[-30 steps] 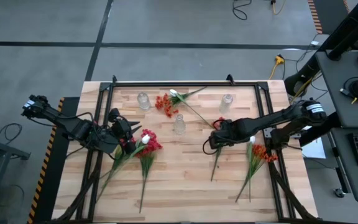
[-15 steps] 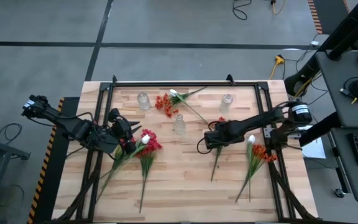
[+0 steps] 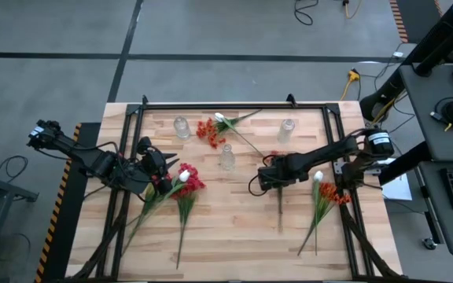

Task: Sort flowers into vase by color
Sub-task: Put the middle orange flowers into the bottom transparent vase

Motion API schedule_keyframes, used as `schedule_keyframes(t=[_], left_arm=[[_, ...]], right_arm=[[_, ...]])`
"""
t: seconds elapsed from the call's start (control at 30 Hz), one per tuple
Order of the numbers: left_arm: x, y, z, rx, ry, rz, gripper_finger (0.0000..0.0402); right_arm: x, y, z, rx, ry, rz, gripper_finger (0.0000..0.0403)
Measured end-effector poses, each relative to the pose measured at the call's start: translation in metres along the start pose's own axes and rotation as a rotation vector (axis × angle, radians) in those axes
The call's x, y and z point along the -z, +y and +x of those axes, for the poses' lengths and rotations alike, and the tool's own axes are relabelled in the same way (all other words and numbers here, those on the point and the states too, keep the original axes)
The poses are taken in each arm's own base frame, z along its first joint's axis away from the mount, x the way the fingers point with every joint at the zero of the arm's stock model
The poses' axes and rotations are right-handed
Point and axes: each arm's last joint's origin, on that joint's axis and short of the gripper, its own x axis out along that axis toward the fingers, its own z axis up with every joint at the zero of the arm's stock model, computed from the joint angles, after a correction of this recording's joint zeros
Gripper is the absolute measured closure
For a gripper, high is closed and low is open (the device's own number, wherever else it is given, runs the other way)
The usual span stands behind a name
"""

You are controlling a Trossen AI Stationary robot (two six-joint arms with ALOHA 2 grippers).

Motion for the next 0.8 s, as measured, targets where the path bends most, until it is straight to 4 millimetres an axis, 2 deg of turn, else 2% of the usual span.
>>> schedule_keyframes(t=[0.13, 0.27, 0.5, 0.67, 0.8], left_arm=[[0.000, 0.000, 0.000, 0.000, 0.000, 0.000, 0.0342], [-0.001, -0.001, 0.000, 0.004, -0.009, -0.013, 0.0342], [-0.007, -0.003, 0.000, 0.020, -0.048, -0.070, 0.0342], [-0.008, -0.004, 0.000, 0.053, -0.045, -0.168, 0.0342], [-0.008, -0.007, 0.001, 0.085, -0.028, -0.261, 0.0342]], right_arm=[[-0.001, -0.001, -0.005, -0.017, -0.011, -0.006, 0.0354], [-0.001, -0.001, -0.006, -0.020, -0.018, -0.052, 0.0384], [0.000, -0.008, -0.017, -0.007, -0.018, -0.209, 0.0385], [0.002, -0.016, -0.041, -0.075, -0.075, -0.318, 0.0385], [0.007, -0.022, -0.066, -0.158, -0.209, -0.393, 0.0385]])
